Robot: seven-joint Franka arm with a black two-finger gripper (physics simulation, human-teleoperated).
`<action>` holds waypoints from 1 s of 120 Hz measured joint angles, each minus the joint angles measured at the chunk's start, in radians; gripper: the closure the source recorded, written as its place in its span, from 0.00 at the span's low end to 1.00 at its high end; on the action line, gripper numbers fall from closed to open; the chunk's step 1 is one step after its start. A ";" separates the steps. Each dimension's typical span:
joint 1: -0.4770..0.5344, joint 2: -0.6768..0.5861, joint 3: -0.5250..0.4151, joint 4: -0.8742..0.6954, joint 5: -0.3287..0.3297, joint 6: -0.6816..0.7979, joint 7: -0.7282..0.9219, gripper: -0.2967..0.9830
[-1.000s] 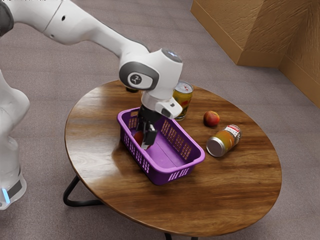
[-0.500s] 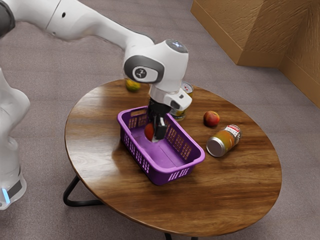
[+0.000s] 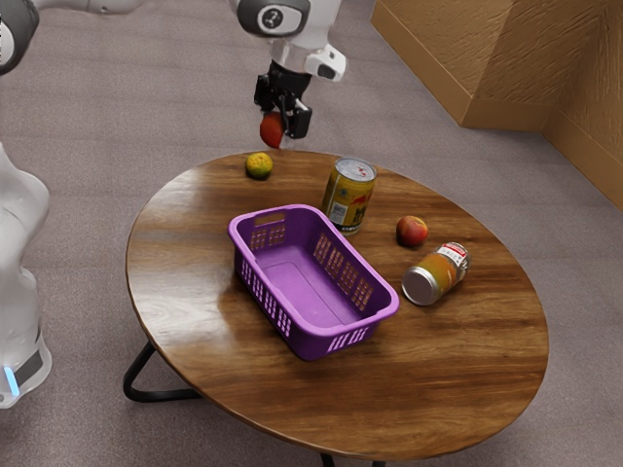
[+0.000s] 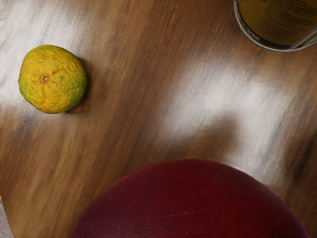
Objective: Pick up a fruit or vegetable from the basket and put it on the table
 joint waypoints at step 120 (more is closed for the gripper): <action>-0.125 -0.047 0.096 -0.231 -0.025 -0.057 -0.032 0.75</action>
